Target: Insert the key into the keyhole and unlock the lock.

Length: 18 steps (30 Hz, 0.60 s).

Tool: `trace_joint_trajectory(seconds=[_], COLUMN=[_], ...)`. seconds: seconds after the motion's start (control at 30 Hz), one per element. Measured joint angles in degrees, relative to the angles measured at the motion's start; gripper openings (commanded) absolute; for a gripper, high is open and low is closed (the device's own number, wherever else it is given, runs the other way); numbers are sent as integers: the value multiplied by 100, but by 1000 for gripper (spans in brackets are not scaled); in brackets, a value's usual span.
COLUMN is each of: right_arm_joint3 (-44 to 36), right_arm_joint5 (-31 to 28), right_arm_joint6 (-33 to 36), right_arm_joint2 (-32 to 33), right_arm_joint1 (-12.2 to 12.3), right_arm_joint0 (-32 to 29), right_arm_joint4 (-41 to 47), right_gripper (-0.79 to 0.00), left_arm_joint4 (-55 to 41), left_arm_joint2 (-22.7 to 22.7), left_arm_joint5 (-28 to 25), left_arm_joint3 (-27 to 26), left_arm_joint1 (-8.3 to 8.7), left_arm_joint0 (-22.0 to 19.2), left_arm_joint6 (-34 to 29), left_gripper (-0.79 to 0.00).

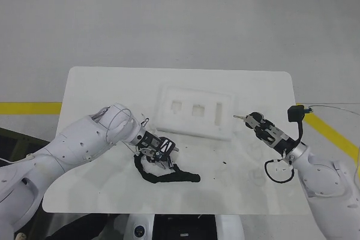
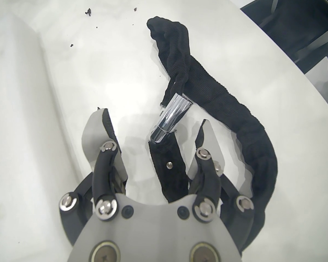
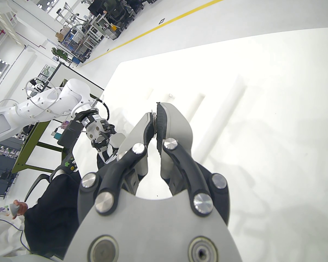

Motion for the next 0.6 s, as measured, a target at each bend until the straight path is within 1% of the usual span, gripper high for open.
trace_joint_trajectory(seconds=[0.13, 0.17, 0.23, 0.6], right_arm_joint3=[0, 0, 0, 0], right_arm_joint5=[0, 0, 0, 0], right_arm_joint6=[0, 0, 0, 0], right_arm_joint2=[0, 0, 0, 0], right_arm_joint1=[0, 0, 0, 0], right_arm_joint0=[0, 0, 0, 0], right_arm_joint4=[0, 0, 0, 0], right_gripper=[-785, -785, -785, -785], left_arm_joint4=[37, 29, 15, 112], left_arm_joint2=[0, 0, 0, 0], left_arm_joint5=[0, 0, 0, 0], left_arm_joint3=[85, 110, 158, 146], left_arm_joint1=[-29, -35, -47, -105], left_arm_joint0=[22, 24, 24, 26], left_arm_joint6=[-21, -23, -21, -68], left_gripper=[-320, -360, -403, -422])
